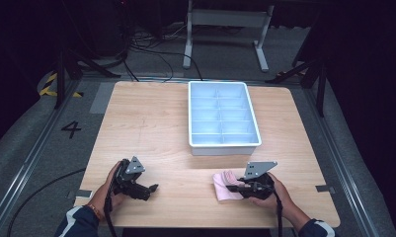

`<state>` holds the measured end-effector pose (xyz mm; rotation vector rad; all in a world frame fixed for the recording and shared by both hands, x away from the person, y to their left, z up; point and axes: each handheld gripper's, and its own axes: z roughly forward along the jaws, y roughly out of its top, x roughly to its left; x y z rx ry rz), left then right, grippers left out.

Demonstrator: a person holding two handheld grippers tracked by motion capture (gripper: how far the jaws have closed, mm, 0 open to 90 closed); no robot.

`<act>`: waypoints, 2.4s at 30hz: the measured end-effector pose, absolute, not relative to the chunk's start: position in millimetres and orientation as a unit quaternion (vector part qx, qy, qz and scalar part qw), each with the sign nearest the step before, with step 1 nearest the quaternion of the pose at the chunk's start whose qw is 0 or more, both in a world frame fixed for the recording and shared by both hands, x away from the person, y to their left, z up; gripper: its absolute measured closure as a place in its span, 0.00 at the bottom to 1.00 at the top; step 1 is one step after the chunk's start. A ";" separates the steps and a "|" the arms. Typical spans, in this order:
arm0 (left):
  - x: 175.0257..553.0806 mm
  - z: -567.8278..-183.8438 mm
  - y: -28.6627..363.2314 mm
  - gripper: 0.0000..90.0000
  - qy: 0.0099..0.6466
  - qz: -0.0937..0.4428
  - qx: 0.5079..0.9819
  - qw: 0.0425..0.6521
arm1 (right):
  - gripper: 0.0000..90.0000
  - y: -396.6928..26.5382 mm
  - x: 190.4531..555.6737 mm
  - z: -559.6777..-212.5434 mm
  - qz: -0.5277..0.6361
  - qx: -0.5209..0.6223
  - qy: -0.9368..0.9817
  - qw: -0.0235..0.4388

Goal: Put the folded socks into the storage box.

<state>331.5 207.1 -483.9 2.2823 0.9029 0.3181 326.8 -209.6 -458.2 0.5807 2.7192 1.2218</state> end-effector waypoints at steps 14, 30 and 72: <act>331.5 -483.8 207.2 0.00 0.345 0.122 0.872 0.327 | 0.86 -229.2 323.1 -449.7 0.416 0.198 0.885 0.066; 331.5 -483.8 207.2 0.00 0.345 0.122 0.872 0.327 | 0.86 -245.4 321.9 -435.1 0.430 0.211 0.873 0.088; 331.5 -483.9 207.2 0.00 0.345 0.122 0.871 0.327 | 0.86 -278.4 385.5 -357.2 0.476 0.252 0.819 0.199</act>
